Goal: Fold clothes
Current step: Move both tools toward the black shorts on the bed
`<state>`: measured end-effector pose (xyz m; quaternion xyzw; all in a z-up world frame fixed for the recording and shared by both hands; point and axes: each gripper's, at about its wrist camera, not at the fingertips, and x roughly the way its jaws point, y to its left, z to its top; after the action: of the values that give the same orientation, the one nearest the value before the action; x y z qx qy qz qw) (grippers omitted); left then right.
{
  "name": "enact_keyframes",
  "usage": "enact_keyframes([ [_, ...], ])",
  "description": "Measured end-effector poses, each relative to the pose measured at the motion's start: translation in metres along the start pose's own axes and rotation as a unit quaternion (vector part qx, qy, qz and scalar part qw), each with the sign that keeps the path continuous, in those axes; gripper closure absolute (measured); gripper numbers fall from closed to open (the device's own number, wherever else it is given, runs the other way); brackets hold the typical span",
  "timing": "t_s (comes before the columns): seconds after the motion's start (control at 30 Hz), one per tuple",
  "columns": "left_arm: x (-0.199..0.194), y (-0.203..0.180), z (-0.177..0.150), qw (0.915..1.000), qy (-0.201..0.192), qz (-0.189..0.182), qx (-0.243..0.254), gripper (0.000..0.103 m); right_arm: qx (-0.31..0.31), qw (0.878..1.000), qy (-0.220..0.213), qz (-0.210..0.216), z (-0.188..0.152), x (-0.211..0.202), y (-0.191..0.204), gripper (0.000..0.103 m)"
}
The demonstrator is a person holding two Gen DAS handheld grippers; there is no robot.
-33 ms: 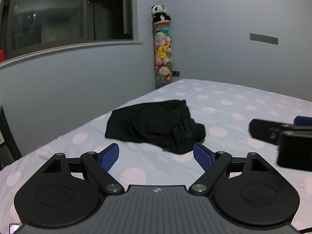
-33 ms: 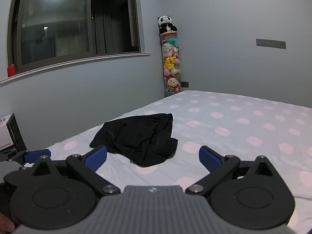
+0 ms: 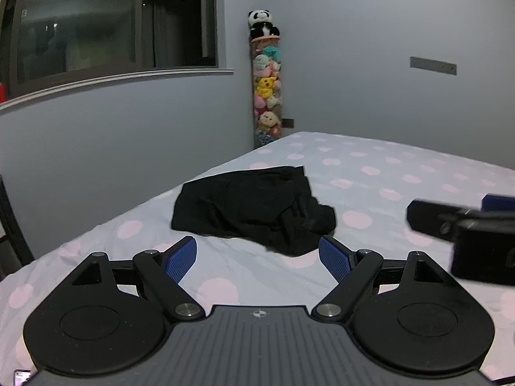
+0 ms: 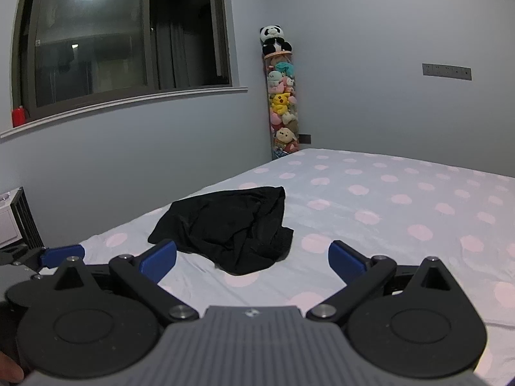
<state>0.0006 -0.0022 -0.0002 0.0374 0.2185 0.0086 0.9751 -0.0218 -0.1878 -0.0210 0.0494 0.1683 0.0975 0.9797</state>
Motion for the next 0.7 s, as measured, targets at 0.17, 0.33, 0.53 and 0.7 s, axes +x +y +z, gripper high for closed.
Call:
enact_keyframes([
  [0.17,0.007,-0.013,0.006,0.9994,0.033,0.002,0.005,0.02,0.001,1.0,-0.011,-0.003,-0.005,-0.013,-0.008,0.001],
  [0.33,0.005,-0.006,0.018,0.9993,0.027,-0.022,-0.015,0.02,-0.015,1.0,0.001,-0.016,-0.003,-0.009,-0.006,0.001],
  [0.53,-0.008,-0.003,0.001,0.9996,-0.007,-0.018,-0.022,0.02,-0.006,1.0,-0.011,-0.011,-0.003,-0.013,-0.002,0.001],
  [0.7,-0.008,-0.004,0.003,0.9994,-0.007,-0.021,-0.027,0.02,-0.006,1.0,-0.022,-0.011,-0.003,-0.014,0.0,0.001],
])
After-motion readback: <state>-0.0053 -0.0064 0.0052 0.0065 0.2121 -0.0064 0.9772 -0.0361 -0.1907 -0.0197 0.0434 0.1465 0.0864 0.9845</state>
